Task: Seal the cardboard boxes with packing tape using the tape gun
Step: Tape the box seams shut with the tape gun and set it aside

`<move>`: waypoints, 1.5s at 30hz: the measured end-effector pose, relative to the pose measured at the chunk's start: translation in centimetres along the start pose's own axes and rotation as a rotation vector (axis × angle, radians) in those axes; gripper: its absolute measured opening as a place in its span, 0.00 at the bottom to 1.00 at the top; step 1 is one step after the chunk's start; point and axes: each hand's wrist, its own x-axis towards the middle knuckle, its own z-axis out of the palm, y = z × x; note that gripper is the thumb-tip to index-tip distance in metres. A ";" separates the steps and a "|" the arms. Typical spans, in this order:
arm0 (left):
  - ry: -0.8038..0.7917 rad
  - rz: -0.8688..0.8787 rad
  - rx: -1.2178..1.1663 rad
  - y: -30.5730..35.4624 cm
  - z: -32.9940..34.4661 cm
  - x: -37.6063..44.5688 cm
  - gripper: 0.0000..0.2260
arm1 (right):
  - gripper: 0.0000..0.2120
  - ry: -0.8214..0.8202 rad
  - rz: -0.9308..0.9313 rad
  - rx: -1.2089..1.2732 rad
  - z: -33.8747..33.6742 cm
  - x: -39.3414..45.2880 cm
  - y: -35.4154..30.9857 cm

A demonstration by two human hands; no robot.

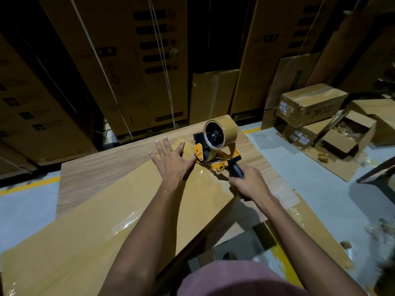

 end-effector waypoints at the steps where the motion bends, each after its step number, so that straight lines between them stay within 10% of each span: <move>1: -0.002 -0.007 0.001 0.0 0.1 0.0 0.39 | 0.05 0.010 -0.009 -0.019 0.1 -0.1 0.0; 13: -0.028 -0.030 0.005 0.3 0.3 -0.4 0.37 | 0.05 0.048 0.138 0.002 0.5 -3.8 1.5; 20: 0.101 0.406 0.134 0.4 0.5 -2.6 0.20 | 0.07 0.073 0.125 -0.015 1.5 -4.0 2.4; 32: -0.003 -0.051 0.043 3.3 1.0 -4.8 0.27 | 0.09 -0.047 0.081 -0.034 -0.5 -3.2 5.2; 45: -0.071 0.035 0.043 5.0 1.8 -6.2 0.37 | 0.05 -0.125 -0.008 0.078 -1.5 -4.7 8.1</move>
